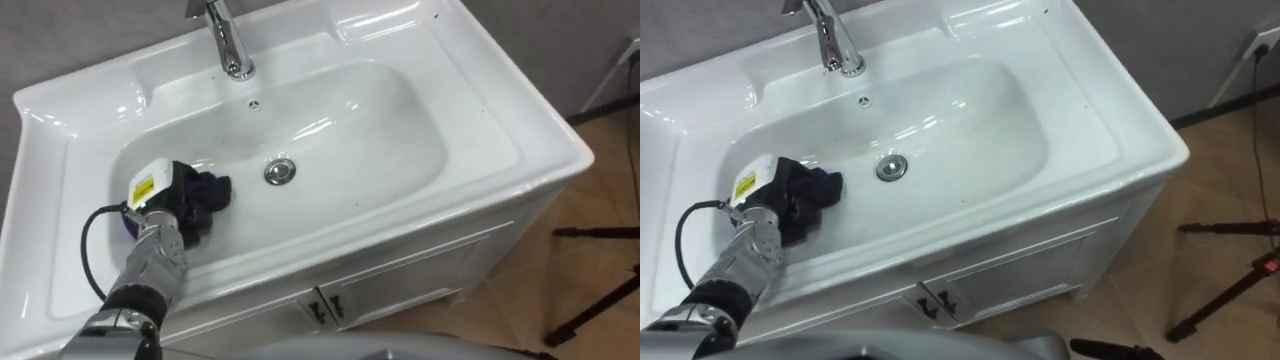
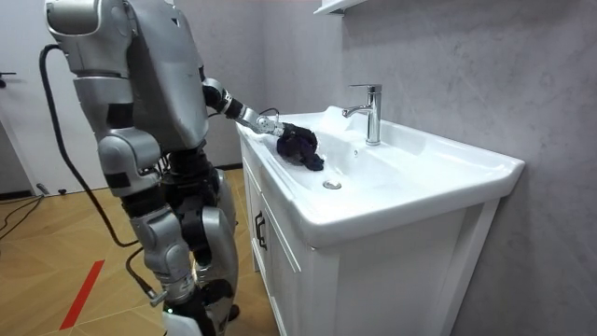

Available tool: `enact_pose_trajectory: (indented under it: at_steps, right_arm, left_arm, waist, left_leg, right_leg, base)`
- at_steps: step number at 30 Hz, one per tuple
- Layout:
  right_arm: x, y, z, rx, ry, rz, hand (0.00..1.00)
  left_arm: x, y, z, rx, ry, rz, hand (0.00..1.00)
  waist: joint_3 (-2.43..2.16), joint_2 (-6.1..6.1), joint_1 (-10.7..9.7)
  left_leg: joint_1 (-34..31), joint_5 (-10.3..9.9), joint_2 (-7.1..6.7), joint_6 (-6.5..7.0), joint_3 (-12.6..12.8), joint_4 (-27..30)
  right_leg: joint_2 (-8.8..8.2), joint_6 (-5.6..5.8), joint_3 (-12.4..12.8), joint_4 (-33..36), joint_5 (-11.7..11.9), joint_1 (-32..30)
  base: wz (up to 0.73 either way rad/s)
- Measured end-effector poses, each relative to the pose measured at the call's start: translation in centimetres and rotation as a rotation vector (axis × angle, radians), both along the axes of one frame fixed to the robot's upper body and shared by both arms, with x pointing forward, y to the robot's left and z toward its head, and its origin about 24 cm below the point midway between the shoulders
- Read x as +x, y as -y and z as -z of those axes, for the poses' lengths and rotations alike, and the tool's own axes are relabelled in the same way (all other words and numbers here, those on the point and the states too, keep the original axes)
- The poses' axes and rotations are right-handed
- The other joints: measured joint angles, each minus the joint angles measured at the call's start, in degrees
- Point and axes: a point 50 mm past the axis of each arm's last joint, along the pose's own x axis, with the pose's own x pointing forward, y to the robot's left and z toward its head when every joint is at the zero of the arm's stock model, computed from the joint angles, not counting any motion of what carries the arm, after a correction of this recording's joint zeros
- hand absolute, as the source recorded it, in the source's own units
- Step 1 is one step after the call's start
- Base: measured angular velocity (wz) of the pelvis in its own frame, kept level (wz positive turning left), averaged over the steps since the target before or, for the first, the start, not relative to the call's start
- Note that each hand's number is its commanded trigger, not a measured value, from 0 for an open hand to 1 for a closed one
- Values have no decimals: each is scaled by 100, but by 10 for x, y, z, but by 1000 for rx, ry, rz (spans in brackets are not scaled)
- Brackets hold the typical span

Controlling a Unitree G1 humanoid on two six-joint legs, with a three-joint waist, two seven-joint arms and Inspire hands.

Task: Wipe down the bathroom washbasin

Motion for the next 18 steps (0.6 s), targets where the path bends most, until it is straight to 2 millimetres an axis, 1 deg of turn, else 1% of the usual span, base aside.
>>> enact_pose_trajectory:
  at_steps: [1, 2, 3, 5, 7, 8, 10, 11, 13, 16, 18]
  right_arm:
    - [0, -1, 0, 6, 7, 0, 0]
    - [1, -1, 0, 8, 8, -2, 0]
    - [1, -1, 0, 10, 9, -10, 0]
    - [1, -2, 0, 13, 18, -11, 0]
    - [2, -4, 1, 22, 22, -32, 0]
    - [2, -4, 1, 24, 23, -37, 0]
    - [1, -5, 1, 27, 19, -48, 0]
    - [0, -5, 2, 27, 17, -47, 0]
    - [-1, -6, 2, 30, 14, -39, 0]
    - [-1, -8, 2, 43, 22, -30, 0]
    - [0, -9, 2, 53, 27, -28, 0]
  left_arm:
    - [4, 1, -5, -13, 33, -6, 100]
    - [6, 1, -7, -17, 49, -9, 100]
    - [9, 1, -12, -19, 82, -15, 100]
    - [12, 1, -17, -27, 121, -28, 100]
    - [17, 0, -26, -29, 189, -54, 100]
    - [19, -1, -29, -28, 209, -63, 100]
    - [25, -4, -42, -37, 297, -98, 100]
    - [26, -4, -46, -39, 319, -103, 100]
    - [31, -5, -58, -52, 402, -128, 100]
    - [31, -9, -71, -53, 471, -142, 100]
    - [30, -11, -75, -39, 493, -142, 100]
  waist:
    - [-20, 25, 70]
    - [-17, 11, 81]
    - [-23, 10, 89]
    - [-19, 6, 176]
    - [0, -11, 239]
    - [9, -17, 244]
    - [20, -28, 241]
    - [22, -26, 243]
    - [41, -21, 248]
    - [45, -14, 254]
    - [45, -12, 254]
  left_leg:
    - [-23, 0, -8, 0, -71, 4]
    - [-41, -1, -12, -1, -111, 3]
    - [-77, 0, -20, -3, -154, 1]
    - [-77, 3, -19, -7, -165, -1]
    - [-78, 4, -16, -10, -180, -1]
    - [-77, 5, -16, -11, -193, -1]
    - [-103, 6, -30, -13, -263, 0]
    - [-109, 8, -35, -16, -272, 0]
    - [-121, 12, -65, -20, -322, 1]
    - [-144, 11, -103, -19, -328, 0]
    - [-162, 11, -122, -18, -330, 0]
  right_leg:
    - [-4, 0, -24, -12, 0, -7]
    - [-6, 1, -60, -14, 0, -7]
    - [-11, 2, -129, -10, 1, -7]
    - [-22, 2, -134, -7, 1, -3]
    - [-17, 1, -149, -17, 0, 15]
    - [-16, 0, -157, -24, 0, 26]
    - [-25, 1, -233, -95, 0, 64]
    - [-31, 3, -249, -98, -2, 68]
    - [-66, 31, -320, -103, -19, 89]
    - [-95, 65, -322, -104, -39, 85]
    - [-92, 77, -337, -107, -46, 83]
  base:
    - [19]
    - [25]
    - [23]
    - [8]
    - [2]
    - [10]
    - [17]
    - [22]
    - [19]
    - [9]
    - [8]
